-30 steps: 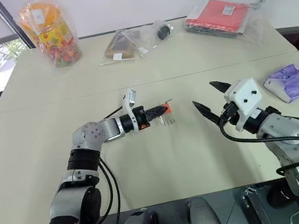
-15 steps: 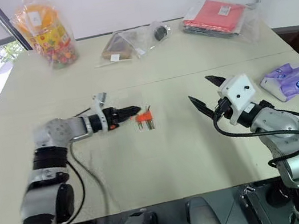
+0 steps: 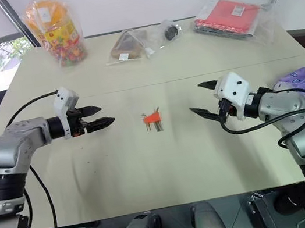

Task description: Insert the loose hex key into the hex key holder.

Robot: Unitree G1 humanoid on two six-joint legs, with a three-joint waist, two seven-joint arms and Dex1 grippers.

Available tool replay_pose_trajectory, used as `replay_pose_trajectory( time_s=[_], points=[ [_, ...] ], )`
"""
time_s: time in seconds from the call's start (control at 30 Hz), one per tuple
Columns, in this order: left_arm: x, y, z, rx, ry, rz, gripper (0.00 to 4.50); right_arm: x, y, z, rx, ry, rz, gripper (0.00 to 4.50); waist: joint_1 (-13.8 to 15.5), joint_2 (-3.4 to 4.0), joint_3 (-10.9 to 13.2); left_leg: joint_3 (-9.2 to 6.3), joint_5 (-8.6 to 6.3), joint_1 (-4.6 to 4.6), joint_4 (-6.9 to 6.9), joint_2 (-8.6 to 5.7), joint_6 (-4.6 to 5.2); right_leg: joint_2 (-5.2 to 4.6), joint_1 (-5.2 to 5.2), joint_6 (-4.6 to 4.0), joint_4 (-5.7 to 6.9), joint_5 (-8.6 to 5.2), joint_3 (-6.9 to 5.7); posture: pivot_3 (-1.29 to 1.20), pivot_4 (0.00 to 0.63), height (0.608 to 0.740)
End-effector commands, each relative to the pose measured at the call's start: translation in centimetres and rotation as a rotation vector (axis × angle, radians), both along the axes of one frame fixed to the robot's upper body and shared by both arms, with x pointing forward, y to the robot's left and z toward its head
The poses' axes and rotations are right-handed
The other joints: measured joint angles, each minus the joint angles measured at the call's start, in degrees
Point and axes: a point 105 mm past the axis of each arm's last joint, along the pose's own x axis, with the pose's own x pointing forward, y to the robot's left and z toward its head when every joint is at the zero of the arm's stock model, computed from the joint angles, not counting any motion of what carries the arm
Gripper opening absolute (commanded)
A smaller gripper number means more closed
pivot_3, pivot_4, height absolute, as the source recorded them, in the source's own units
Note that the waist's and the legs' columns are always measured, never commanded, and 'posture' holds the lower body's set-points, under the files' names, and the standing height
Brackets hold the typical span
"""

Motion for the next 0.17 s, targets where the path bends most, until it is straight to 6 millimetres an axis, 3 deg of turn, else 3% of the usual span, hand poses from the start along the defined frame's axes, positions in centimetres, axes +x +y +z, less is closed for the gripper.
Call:
replay_pose_trajectory(
  time_s=[0.03, 0.17],
  points=[
    [-1.5, 0.4, 2.7, 0.002, -0.102, -0.071, 4.41, -0.5, 0.2, 1.5, -0.089, 0.011, 0.1, 3.72, -0.54, -0.01, 0.01, -0.02, 0.0, 0.0, -0.01, 0.01, 0.0, 0.0, 0.0, 0.0, 0.0, 0.0, -0.01, 0.0, 0.15, 0.74],
    [-2.5, 0.9, 3.5, 0.044, -0.159, -0.093, 4.41, -0.3, 0.0, 2.6, -0.179, 0.001, 0.143, 3.72, -0.83, 0.0, 0.03, -0.02, -0.15, 0.01, 0.01, 0.05, 0.27, 0.02, 0.0, 0.0, 0.02, 0.0, -0.02, 0.0, 0.15, 0.74]
  ],
)
